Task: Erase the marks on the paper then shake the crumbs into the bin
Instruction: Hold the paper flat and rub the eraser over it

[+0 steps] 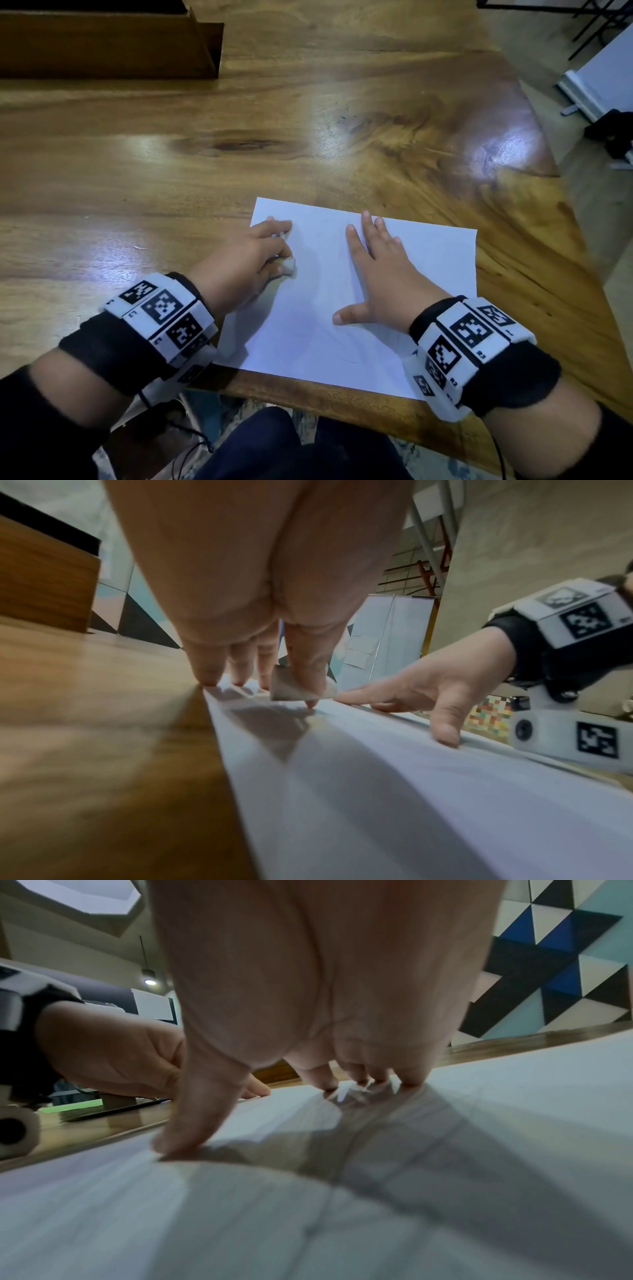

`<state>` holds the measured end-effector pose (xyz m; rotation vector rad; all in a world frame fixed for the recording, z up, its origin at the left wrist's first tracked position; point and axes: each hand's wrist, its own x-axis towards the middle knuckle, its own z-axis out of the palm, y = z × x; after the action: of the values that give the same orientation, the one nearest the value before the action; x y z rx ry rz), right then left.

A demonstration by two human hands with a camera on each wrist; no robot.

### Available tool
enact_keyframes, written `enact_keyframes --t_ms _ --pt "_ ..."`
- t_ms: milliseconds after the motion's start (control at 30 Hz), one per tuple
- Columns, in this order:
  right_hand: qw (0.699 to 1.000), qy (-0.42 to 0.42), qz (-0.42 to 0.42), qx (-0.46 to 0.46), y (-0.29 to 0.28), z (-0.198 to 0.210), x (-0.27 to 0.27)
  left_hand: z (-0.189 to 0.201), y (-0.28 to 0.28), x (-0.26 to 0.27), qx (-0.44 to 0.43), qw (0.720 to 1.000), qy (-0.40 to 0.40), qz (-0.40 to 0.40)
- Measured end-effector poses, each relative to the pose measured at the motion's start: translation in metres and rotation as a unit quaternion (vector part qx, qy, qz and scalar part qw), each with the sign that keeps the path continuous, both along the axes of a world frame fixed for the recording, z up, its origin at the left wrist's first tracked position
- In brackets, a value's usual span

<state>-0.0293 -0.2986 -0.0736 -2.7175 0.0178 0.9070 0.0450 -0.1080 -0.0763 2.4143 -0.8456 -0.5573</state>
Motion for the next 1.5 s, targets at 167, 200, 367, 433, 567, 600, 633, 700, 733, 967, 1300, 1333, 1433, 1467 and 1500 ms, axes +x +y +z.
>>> enact_keyframes --t_ms 167,200,367,433,567,600,633,700,733,967,1300,1333,1433,1467,1500 --pt "1.0 -0.003 -0.015 -0.003 -0.007 0.001 0.007 0.002 -0.009 0.019 0.016 1.0 0.006 -0.012" --pt "1.0 -0.004 -0.014 -0.006 -0.008 0.001 0.007 0.003 -0.011 0.022 0.02 1.0 0.007 -0.013" --pt "1.0 -0.01 0.02 -0.021 0.0 -0.004 0.005 0.008 -0.016 0.021 0.038 0.999 -0.027 0.006" --pt "0.999 -0.006 0.021 -0.028 0.002 -0.005 0.006 0.009 -0.027 0.022 0.037 0.997 -0.064 0.018" --pt "0.999 -0.005 0.019 -0.03 0.0 -0.006 0.006 0.009 -0.041 0.022 0.047 0.996 -0.081 0.005" --pt "0.999 -0.005 0.019 -0.03 0.0 -0.006 0.006 0.008 -0.037 0.019 0.048 0.996 -0.08 -0.002" --pt "0.999 -0.005 0.019 -0.03 0.0 -0.006 0.006 0.008 -0.03 0.015 0.051 0.996 -0.072 -0.014" --pt "0.999 -0.006 0.017 -0.028 0.0 -0.006 0.005 0.01 -0.014 0.002 0.069 0.996 -0.032 -0.05" --pt "1.0 -0.007 0.015 -0.027 0.0 -0.006 0.006 0.011 -0.008 -0.003 0.083 0.994 -0.009 -0.07" --pt "1.0 -0.002 0.018 -0.02 0.001 -0.005 0.006 0.013 -0.024 0.022 0.048 0.998 -0.045 0.027" --pt "0.999 -0.002 0.02 -0.042 0.006 -0.004 0.005 0.011 -0.018 0.014 0.072 0.997 -0.032 0.0" --pt "0.999 0.0 0.02 -0.044 0.006 -0.004 0.005 0.009 -0.022 0.019 0.057 0.997 -0.044 0.014" --pt "0.999 0.004 0.022 -0.049 0.006 -0.003 0.005 0.009 -0.009 0.008 0.086 0.995 -0.027 -0.046" --pt "0.998 0.004 0.023 -0.05 0.006 -0.003 0.005 0.011 0.0 0.0 0.109 0.99 0.002 -0.089" --pt "0.998 0.005 0.023 -0.051 0.006 -0.003 0.005 0.014 0.008 -0.008 0.13 0.983 0.038 -0.126"
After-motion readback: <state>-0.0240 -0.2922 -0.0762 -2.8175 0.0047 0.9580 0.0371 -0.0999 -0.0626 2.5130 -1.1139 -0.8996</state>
